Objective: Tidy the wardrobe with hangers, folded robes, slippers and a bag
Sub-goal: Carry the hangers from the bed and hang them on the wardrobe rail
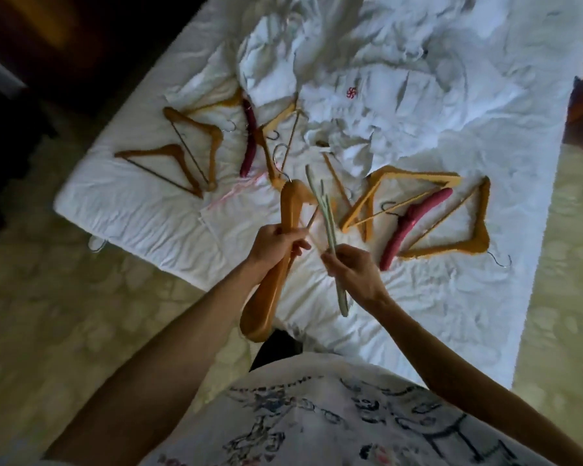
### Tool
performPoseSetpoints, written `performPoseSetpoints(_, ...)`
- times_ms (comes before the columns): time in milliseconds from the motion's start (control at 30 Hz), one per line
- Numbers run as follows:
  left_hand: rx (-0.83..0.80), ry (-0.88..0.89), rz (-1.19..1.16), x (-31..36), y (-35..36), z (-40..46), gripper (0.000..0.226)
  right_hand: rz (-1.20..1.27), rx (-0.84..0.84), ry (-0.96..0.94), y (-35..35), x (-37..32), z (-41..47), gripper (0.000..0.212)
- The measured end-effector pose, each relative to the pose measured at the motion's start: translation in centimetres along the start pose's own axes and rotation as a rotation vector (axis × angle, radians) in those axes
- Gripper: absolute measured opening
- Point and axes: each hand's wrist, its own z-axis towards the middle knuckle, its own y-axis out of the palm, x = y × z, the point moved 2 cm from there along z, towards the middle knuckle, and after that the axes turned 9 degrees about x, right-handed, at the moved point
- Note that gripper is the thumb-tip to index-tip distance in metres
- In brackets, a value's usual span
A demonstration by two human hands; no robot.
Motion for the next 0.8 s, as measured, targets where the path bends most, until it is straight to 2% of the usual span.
performPoseSetpoints(167, 0.256, -0.013, -0.185, -2.7, -6.5, -4.5, 0.022, -0.106, -0.253, -0.189, 5.8, -4.2, 0.6, 0.020)
performPoseSetpoints(400, 0.602, -0.051, -0.477, -7.7, -18.0, -10.2, 0.012, -0.166, -0.591, -0.362, 18.9, -11.5, -1.7, 0.016)
performPoseSetpoints(467, 0.661, -0.022, -0.536, -9.0, -21.4, -11.6, 0.012, -0.155, -0.651, -0.387, 23.0, -13.2, -2.5, 0.020)
performPoseSetpoints(667, 0.842, 0.038, -0.615, -13.1, -33.0, -14.3, 0.015, -0.088, -0.818, -0.468, 36.3, -18.9, -5.5, 0.051)
performPoseSetpoints(800, 0.928, 0.050, -0.615, -15.4, -41.3, -16.7, 0.028, -0.035, -0.922, -0.498, 44.5, -23.0, -8.1, 0.042)
